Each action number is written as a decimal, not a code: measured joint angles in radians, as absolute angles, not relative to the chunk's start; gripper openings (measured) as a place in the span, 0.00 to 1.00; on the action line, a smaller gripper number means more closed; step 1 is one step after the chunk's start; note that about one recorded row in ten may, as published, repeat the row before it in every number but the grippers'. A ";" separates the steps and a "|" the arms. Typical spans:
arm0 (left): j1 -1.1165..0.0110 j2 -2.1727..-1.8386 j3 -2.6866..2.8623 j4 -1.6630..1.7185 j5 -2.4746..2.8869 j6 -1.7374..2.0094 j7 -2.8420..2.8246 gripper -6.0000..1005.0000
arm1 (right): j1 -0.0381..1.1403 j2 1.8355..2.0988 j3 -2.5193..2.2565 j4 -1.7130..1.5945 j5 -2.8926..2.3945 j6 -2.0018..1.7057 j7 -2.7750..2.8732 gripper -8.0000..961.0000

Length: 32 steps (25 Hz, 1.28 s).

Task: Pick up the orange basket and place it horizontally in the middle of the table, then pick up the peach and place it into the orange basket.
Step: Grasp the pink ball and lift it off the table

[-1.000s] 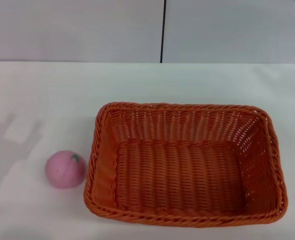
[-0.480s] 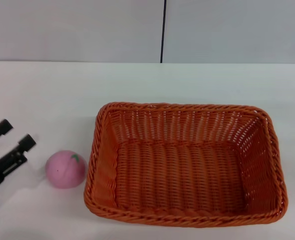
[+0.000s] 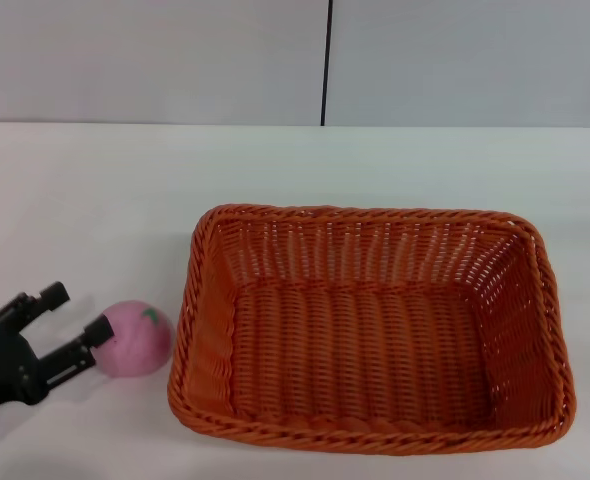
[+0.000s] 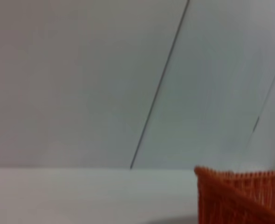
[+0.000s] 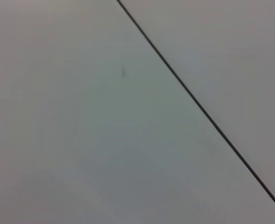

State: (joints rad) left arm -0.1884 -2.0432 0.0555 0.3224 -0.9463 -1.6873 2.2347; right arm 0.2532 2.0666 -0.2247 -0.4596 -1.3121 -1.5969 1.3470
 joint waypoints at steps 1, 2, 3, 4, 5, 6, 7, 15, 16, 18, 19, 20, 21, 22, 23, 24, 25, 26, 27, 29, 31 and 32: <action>-0.189 -2.046 0.063 0.323 -0.935 -1.671 2.237 0.76 | 0.252 2.067 -0.222 -0.449 -1.312 -1.598 1.347 0.37; -0.189 -2.046 0.063 0.323 -0.935 -1.671 2.237 0.76 | 0.252 2.067 -0.222 -0.449 -1.312 -1.598 1.347 0.37; -0.190 -2.047 0.065 0.323 -0.932 -1.665 2.240 0.76 | 0.252 2.066 -0.221 -0.439 -1.312 -1.596 1.347 0.37; -0.191 -2.047 0.066 0.323 -0.927 -1.660 2.241 0.76 | 0.252 2.066 -0.221 -0.439 -1.312 -1.596 1.347 0.37; -0.193 -2.048 0.066 0.323 -0.923 -1.656 2.243 0.76 | 0.252 2.066 -0.221 -0.437 -1.312 -1.594 1.347 0.37; -0.196 -2.049 0.067 0.323 -0.916 -1.651 2.245 0.76 | 0.252 2.064 -0.220 -0.429 -1.311 -1.588 1.348 0.37; -0.198 -2.050 0.067 0.323 -0.911 -1.648 2.245 0.76 | 0.252 2.063 -0.220 -0.424 -1.311 -1.588 1.348 0.37; -0.221 -2.056 0.068 0.316 -0.859 -1.613 2.246 0.76 | 0.253 2.058 -0.196 -0.405 -1.303 -1.587 1.348 0.37; -0.224 -2.056 0.069 0.314 -0.848 -1.605 2.246 0.76 | 0.252 2.057 -0.196 -0.404 -1.302 -1.588 1.348 0.37; -0.226 -2.057 0.069 0.314 -0.844 -1.601 2.246 0.76 | 0.252 2.057 -0.196 -0.404 -1.302 -1.588 1.348 0.37; -0.227 -2.057 0.069 0.313 -0.839 -1.598 2.246 0.76 | 0.253 2.057 -0.196 -0.403 -1.302 -1.588 1.348 0.37; -0.228 -2.057 0.069 0.313 -0.837 -1.595 2.246 0.76 | 0.253 2.057 -0.196 -0.402 -1.302 -1.588 1.348 0.37; -0.230 -2.057 0.069 0.313 -0.836 -1.592 2.246 0.75 | 0.255 2.057 -0.195 -0.400 -1.302 -1.588 1.348 0.37; -0.230 -2.057 0.069 0.313 -0.836 -1.592 2.246 0.75 | 0.255 2.057 -0.195 -0.400 -1.302 -1.588 1.348 0.37; -0.230 -2.058 0.069 0.313 -0.835 -1.588 2.246 0.75 | 0.256 2.057 -0.195 -0.399 -1.302 -1.587 1.348 0.37; -0.230 -2.058 0.069 0.313 -0.835 -1.588 2.246 0.75 | 0.256 2.057 -0.195 -0.399 -1.302 -1.587 1.348 0.37; -0.231 -2.059 0.069 0.312 -0.835 -1.584 2.246 0.75 | 0.256 2.058 -0.195 -0.399 -1.302 -1.587 1.348 0.37; -0.231 -2.059 0.069 0.312 -0.835 -1.584 2.246 0.75 | 0.256 2.059 -0.194 -0.399 -1.302 -1.587 1.347 0.37; -0.231 -2.059 0.069 0.312 -0.835 -1.584 2.246 0.75 | 0.256 2.059 -0.194 -0.399 -1.302 -1.587 1.347 0.37; -0.231 -2.059 0.068 0.311 -0.835 -1.581 2.245 0.75 | 0.256 2.059 -0.189 -0.399 -1.302 -1.586 1.347 0.37; -0.232 -2.060 0.067 0.308 -0.837 -1.578 2.245 0.75 | 0.255 2.059 -0.183 -0.399 -1.302 -1.586 1.346 0.37; -0.232 -2.060 0.067 0.308 -0.837 -1.578 2.245 0.75 | 0.255 2.059 -0.183 -0.399 -1.302 -1.586 1.346 0.37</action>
State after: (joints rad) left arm -0.2316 -2.0596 0.0670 0.3079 -0.8369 -1.5783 2.2447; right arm 0.2550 2.0593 -0.1833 -0.3988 -1.3022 -1.5861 1.3459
